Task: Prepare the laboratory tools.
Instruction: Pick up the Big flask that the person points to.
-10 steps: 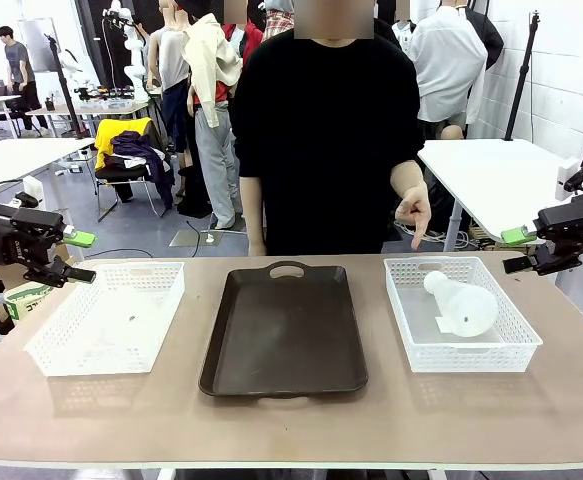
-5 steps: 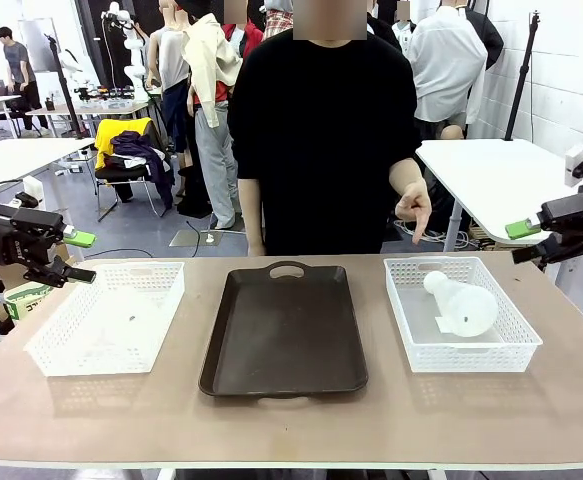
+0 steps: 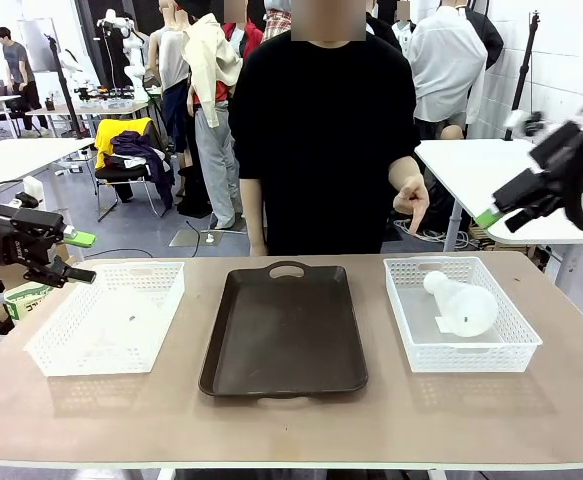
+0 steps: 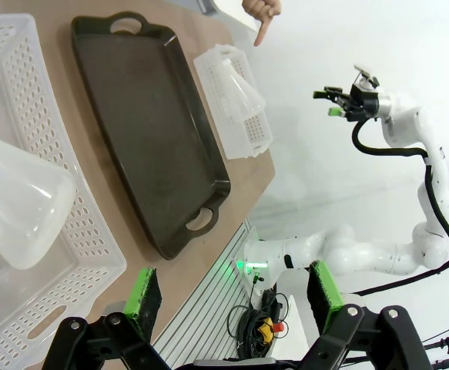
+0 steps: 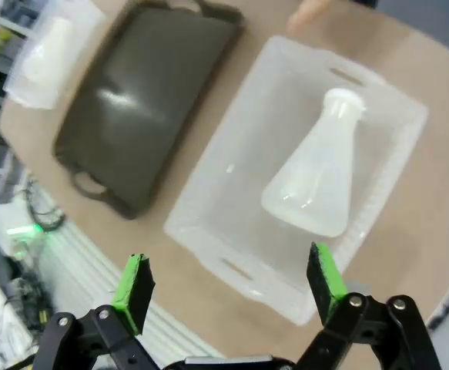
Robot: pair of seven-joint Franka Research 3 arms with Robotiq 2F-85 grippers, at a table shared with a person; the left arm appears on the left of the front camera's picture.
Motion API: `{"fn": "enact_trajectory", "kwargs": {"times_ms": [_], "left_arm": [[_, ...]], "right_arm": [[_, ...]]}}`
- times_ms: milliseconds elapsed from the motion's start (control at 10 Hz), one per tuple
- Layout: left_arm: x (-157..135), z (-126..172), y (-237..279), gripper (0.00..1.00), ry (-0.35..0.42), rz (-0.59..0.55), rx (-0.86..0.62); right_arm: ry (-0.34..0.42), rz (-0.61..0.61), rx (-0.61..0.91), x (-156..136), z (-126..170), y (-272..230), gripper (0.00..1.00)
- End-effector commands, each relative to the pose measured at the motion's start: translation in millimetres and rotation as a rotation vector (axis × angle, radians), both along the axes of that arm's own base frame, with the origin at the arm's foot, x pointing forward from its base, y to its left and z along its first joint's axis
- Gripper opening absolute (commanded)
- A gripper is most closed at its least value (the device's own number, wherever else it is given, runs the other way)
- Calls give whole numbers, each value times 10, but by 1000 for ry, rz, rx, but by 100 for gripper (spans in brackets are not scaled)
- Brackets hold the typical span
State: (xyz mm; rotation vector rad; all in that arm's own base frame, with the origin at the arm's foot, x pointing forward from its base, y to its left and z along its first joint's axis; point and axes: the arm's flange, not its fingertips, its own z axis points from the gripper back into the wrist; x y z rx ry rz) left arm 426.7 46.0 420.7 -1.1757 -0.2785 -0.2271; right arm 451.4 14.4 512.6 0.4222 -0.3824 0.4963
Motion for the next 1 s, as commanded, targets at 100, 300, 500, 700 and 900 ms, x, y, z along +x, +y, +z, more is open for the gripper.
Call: {"fn": "enact_trajectory", "kwargs": {"times_ms": [100,300,500,700,900], "left_arm": [[1,9,13,100,-4,3,-4],[1,9,13,100,-4,3,-4],[1,9,13,100,-4,3,-4],[1,9,13,100,-4,3,-4],[1,9,13,100,-4,3,-4]], "right_arm": [[102,-25,-349,486,-253,525,100],[85,-33,-456,720,-466,804,100],[85,-38,-490,937,-700,980,100],[92,-61,-485,1118,-940,1026,100],[99,-82,-494,1225,-1147,1034,100]]}}
